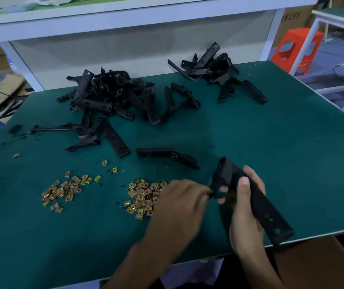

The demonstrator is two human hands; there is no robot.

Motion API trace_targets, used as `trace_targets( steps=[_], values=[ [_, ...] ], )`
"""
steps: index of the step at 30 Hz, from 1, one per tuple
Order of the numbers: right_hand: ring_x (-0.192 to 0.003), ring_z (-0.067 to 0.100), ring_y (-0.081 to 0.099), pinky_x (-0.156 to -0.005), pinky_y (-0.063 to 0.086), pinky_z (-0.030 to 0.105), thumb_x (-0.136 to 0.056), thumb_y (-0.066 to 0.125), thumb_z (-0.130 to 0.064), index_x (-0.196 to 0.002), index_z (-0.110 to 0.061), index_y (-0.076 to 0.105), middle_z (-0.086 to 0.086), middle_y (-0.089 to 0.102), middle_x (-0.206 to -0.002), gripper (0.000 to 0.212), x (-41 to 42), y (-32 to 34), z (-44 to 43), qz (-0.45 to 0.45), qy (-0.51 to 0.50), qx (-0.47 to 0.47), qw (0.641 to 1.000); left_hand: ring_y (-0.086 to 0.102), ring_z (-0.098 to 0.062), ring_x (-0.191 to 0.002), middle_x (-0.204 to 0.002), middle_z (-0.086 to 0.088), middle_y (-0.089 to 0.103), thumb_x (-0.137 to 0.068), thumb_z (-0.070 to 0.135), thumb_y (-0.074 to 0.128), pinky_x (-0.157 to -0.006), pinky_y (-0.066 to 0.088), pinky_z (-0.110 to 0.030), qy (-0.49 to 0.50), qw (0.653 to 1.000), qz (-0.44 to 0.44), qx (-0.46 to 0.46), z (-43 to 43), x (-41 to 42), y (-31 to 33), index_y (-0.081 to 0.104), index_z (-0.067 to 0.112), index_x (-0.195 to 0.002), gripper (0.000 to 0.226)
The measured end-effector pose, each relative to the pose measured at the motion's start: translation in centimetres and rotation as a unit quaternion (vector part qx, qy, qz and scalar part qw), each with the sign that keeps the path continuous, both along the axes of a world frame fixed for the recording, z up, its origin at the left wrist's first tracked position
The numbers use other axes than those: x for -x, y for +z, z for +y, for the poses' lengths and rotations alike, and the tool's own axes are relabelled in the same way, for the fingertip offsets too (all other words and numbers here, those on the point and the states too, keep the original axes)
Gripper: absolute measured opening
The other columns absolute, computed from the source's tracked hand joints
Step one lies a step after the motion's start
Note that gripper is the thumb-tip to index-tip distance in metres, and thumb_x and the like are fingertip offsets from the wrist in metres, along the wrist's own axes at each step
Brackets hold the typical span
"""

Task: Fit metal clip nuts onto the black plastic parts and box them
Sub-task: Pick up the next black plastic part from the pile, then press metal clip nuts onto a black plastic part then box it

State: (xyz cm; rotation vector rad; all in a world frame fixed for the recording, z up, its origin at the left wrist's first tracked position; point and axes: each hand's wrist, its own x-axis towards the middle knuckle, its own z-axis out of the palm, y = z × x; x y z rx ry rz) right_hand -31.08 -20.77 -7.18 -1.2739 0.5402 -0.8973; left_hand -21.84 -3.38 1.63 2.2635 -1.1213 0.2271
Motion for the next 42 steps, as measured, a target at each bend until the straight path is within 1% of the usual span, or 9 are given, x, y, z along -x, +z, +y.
trace_targets(
  steps=[3,5,9,14,21,26,32,38,42],
  values=[
    [-0.082,0.022,0.073,-0.067,0.059,0.031,-0.091,0.058,-0.062,-0.126,-0.044,0.058,-0.005,0.075,-0.098,0.039,-3.5,4.2,4.4,0.049,0.037,0.016,0.998,0.042,-0.021,-0.123,-0.137,0.002,0.052,-0.105,0.035,0.043,-0.103,0.032,-0.033,0.161,0.977,0.043,-0.135,1.9,-3.0,-1.8,0.055,0.026,-0.139,0.037],
    [-0.08,0.022,0.072,-0.065,0.058,0.03,-0.089,0.06,-0.06,-0.124,-0.045,0.059,-0.001,0.075,-0.095,0.038,-4.1,3.7,4.4,0.034,0.018,-0.011,0.999,0.039,-0.02,-0.122,-0.136,0.004,0.051,-0.105,0.039,0.042,-0.098,0.029,-0.03,0.171,0.968,0.046,-0.176,2.5,-4.1,-2.1,0.061,0.028,-0.131,0.034],
    [-0.078,0.017,0.072,-0.064,0.057,0.026,-0.088,0.061,-0.057,-0.122,-0.044,0.06,0.0,0.075,-0.094,0.036,-3.8,4.0,4.3,0.032,0.03,-0.022,0.999,0.045,-0.016,-0.105,-0.105,0.012,0.058,-0.099,0.029,0.058,-0.086,0.026,-0.022,0.149,0.978,0.093,-0.112,2.2,-4.4,-2.1,0.067,0.028,-0.098,0.01],
    [-0.082,0.017,0.074,-0.063,0.057,0.023,-0.082,0.075,-0.046,-0.119,-0.04,0.063,-0.004,0.075,-0.104,0.039,-3.5,3.9,4.1,0.038,0.05,-0.009,0.998,0.055,-0.014,-0.088,-0.089,0.013,0.063,-0.102,0.027,0.053,-0.081,0.044,-0.036,0.152,0.982,0.103,-0.033,2.7,-4.4,-2.2,0.061,0.024,-0.104,0.009],
    [-0.072,0.018,0.068,-0.059,0.054,0.027,-0.086,0.078,-0.03,-0.117,-0.03,0.064,0.004,0.073,-0.096,0.034,-3.5,3.7,4.1,-0.01,0.123,-0.053,0.991,0.059,0.007,-0.101,-0.105,0.02,0.065,-0.1,0.025,0.058,-0.087,0.046,-0.015,0.138,0.966,0.207,0.062,3.0,-3.3,-2.0,0.069,0.029,-0.116,0.02],
    [-0.07,0.02,0.064,-0.059,0.053,0.028,-0.089,0.073,-0.022,-0.115,-0.024,0.066,0.007,0.07,-0.094,0.028,-3.5,3.5,4.4,-0.015,0.15,-0.089,0.985,0.06,0.002,-0.104,-0.109,0.021,0.064,-0.101,0.016,0.057,-0.096,0.047,-0.029,0.159,0.959,0.228,0.055,3.9,-3.5,-2.6,0.068,0.029,-0.121,0.027],
    [-0.07,0.02,0.067,-0.058,0.053,0.028,-0.09,0.076,-0.023,-0.112,-0.025,0.067,0.007,0.073,-0.092,0.024,-3.6,3.4,4.5,-0.009,0.167,-0.079,0.983,0.051,0.001,-0.104,-0.109,0.015,0.052,-0.106,0.03,0.041,-0.082,0.034,-0.005,0.16,0.961,0.225,0.019,4.3,-3.7,-3.0,0.061,0.037,-0.115,0.024],
    [-0.068,0.02,0.066,-0.057,0.053,0.028,-0.091,0.075,-0.021,-0.111,-0.025,0.067,0.007,0.073,-0.089,0.022,-3.6,3.4,4.5,-0.012,0.167,-0.085,0.982,0.058,0.003,-0.091,-0.094,0.026,0.062,-0.106,0.034,0.037,-0.081,0.046,-0.031,0.165,0.942,0.279,0.085,4.2,-4.0,-3.0,0.055,0.039,-0.1,0.019],
    [-0.068,0.02,0.065,-0.057,0.052,0.028,-0.089,0.072,-0.021,-0.112,-0.02,0.065,0.007,0.072,-0.09,0.025,-3.6,3.6,4.6,-0.014,0.166,-0.089,0.982,0.064,0.001,-0.077,-0.089,0.019,0.07,-0.101,0.026,0.056,-0.07,0.051,-0.021,0.172,0.894,0.374,0.178,4.0,-4.2,-2.8,0.066,0.037,-0.102,0.015]
  ],
)
